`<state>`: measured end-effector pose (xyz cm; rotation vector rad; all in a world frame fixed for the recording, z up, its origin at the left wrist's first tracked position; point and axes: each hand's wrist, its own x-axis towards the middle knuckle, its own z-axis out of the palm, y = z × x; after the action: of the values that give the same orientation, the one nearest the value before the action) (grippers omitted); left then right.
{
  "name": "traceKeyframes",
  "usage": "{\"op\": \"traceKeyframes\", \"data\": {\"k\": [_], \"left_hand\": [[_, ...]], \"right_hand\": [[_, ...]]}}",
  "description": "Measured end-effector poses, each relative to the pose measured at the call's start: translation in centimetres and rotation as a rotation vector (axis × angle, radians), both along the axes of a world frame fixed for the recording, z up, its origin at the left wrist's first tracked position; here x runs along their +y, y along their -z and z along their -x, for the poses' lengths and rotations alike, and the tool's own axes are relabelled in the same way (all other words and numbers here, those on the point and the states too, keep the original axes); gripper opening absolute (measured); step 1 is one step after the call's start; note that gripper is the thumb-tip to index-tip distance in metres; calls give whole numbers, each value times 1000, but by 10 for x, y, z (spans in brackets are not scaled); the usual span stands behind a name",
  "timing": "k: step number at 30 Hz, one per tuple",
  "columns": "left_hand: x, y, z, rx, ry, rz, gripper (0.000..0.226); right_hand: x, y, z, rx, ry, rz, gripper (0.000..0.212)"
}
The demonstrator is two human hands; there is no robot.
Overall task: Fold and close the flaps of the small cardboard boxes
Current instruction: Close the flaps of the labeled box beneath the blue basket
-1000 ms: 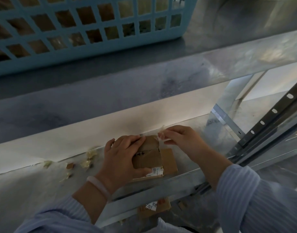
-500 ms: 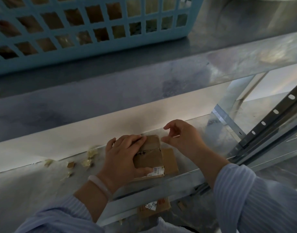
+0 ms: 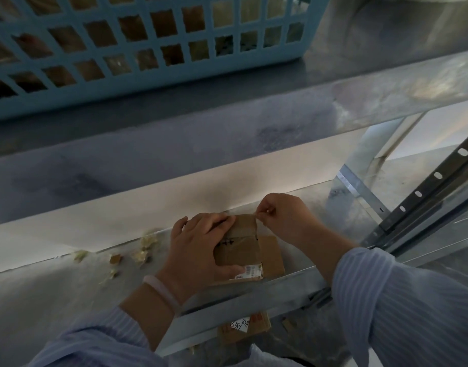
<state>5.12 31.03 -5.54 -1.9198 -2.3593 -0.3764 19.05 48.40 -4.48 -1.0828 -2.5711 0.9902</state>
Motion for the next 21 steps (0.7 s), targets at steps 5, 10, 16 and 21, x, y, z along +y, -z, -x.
{"op": "traceKeyframes", "data": {"k": [5, 10, 16, 21], "left_hand": [[0, 2, 1, 2, 5, 6, 96], [0, 3, 2, -16, -5, 29, 97], [0, 3, 1, -25, -3, 7, 96], [0, 3, 1, -20, 4, -3, 95]], "right_hand": [[-6, 10, 6, 64, 122, -99, 7], [-9, 17, 1, 48, 6, -304, 12], [-5, 23, -16, 397, 194, 567, 18], [-5, 24, -14, 539, 191, 965, 29]]}}
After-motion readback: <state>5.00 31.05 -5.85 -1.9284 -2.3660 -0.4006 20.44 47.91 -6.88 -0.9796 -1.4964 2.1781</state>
